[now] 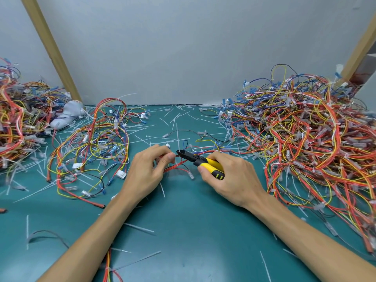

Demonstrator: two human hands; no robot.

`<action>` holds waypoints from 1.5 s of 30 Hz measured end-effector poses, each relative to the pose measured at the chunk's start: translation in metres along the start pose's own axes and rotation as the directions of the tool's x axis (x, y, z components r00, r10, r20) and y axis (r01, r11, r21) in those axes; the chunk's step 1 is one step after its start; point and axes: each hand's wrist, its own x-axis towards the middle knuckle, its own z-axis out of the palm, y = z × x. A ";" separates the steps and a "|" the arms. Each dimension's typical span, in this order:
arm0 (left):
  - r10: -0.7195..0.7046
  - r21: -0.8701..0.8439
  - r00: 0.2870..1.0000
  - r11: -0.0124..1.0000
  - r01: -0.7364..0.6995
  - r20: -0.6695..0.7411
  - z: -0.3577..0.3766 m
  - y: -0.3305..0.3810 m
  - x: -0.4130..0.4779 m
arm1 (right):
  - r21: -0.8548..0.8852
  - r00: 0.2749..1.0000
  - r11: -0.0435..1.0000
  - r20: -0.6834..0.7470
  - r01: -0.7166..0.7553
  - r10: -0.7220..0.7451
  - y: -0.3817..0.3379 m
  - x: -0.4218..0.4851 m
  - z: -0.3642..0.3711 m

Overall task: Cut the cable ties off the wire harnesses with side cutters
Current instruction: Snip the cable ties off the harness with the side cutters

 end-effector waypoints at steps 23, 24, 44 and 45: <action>0.137 0.251 0.988 0.961 -0.115 -0.072 -0.005 0.007 -0.001 | -0.108 0.990 0.991 -0.106 0.085 -0.097 -0.001 0.001 0.000; 0.169 0.284 0.983 0.948 -0.142 -0.072 -0.005 0.008 -0.001 | -0.113 0.988 0.989 -0.109 0.093 -0.106 -0.001 0.000 0.001; 0.268 0.395 0.958 0.895 -0.209 -0.100 -0.005 0.011 -0.001 | -0.106 0.993 0.988 0.021 0.115 -0.114 0.000 0.002 -0.001; 0.269 0.396 0.958 0.894 -0.210 -0.101 -0.005 0.010 -0.001 | -0.117 0.994 0.987 0.033 0.109 -0.106 0.000 0.002 -0.001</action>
